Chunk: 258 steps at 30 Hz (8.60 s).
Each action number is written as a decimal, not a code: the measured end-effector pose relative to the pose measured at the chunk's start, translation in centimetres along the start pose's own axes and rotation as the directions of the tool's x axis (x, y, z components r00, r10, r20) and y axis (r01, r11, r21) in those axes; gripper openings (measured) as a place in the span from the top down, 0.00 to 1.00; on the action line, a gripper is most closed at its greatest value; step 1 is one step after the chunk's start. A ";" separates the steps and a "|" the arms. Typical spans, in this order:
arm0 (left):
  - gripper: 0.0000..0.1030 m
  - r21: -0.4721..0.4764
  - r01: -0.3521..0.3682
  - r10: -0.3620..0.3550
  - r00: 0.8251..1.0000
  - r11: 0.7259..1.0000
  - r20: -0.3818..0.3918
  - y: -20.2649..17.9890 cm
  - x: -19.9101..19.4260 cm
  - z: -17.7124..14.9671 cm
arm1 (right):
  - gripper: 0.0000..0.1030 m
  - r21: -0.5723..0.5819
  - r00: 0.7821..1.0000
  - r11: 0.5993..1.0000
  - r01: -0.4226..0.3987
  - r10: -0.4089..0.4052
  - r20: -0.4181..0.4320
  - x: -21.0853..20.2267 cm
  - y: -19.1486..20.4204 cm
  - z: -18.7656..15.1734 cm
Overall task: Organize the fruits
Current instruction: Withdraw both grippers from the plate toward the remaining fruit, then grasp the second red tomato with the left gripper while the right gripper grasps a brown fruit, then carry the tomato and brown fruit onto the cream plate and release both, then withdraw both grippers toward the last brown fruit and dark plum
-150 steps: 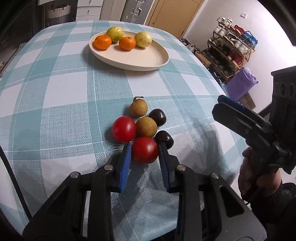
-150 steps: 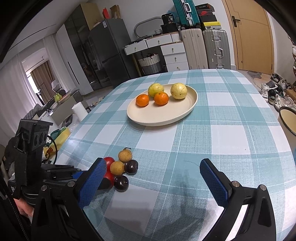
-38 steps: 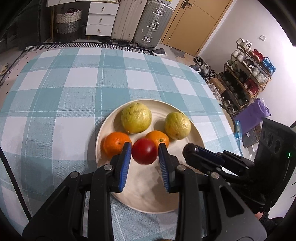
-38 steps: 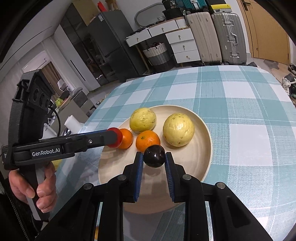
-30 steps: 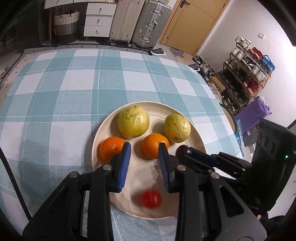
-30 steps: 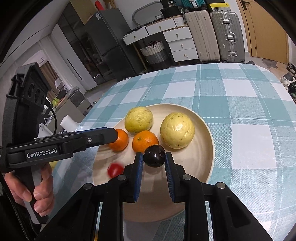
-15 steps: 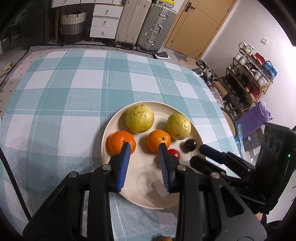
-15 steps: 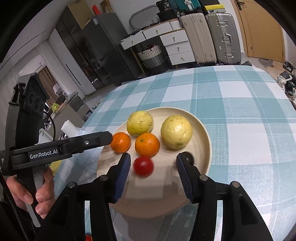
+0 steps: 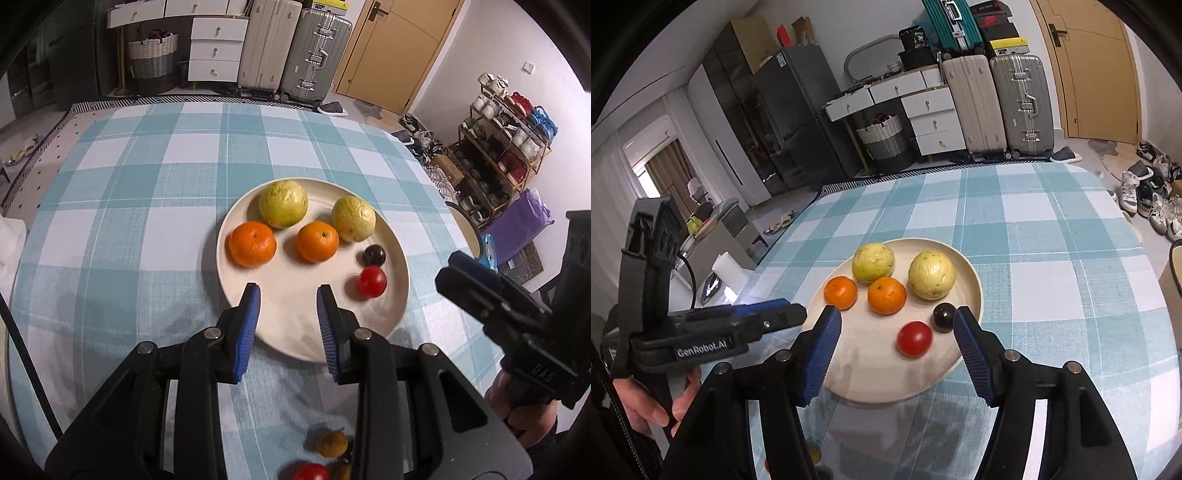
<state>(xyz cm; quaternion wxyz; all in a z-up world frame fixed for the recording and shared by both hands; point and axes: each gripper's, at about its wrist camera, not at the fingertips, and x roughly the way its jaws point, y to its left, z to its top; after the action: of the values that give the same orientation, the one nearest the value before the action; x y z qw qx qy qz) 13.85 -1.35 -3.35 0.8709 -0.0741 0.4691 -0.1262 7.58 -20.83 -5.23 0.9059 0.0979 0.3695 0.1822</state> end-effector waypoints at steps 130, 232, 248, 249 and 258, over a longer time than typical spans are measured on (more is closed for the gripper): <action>0.79 0.078 0.001 -0.010 0.993 0.997 0.116 3.2 -9.1 -13.7 | 0.45 -0.107 0.976 0.994 0.005 -0.028 -0.215 -0.4 9.9 -15.7; 0.66 0.091 -0.064 0.060 0.997 0.994 0.037 -2.1 2.4 0.6 | 0.50 0.095 1.000 0.996 -0.007 0.004 0.029 2.8 -0.7 -0.7; 0.30 0.112 -0.163 0.150 0.982 0.980 0.119 -2.5 -3.0 -2.0 | 0.30 0.036 0.998 0.999 0.015 -0.017 0.053 -1.0 1.8 -1.9; 0.23 0.112 -0.170 0.156 0.980 0.979 0.127 -2.5 -3.3 -2.2 | 0.29 0.030 0.999 0.999 0.016 -0.018 0.051 -1.2 2.0 -2.1; 0.17 0.089 -0.211 0.199 0.972 0.974 0.129 -1.8 -4.9 -4.4 | 0.19 0.000 0.998 1.000 0.022 -0.022 0.053 -2.9 3.0 -4.1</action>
<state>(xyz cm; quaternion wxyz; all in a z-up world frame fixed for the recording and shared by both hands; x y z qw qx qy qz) 7.37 -1.73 -1.41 0.9084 0.0117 0.4144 -0.0547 2.03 -19.08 -5.37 0.9173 0.0985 0.3464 0.1697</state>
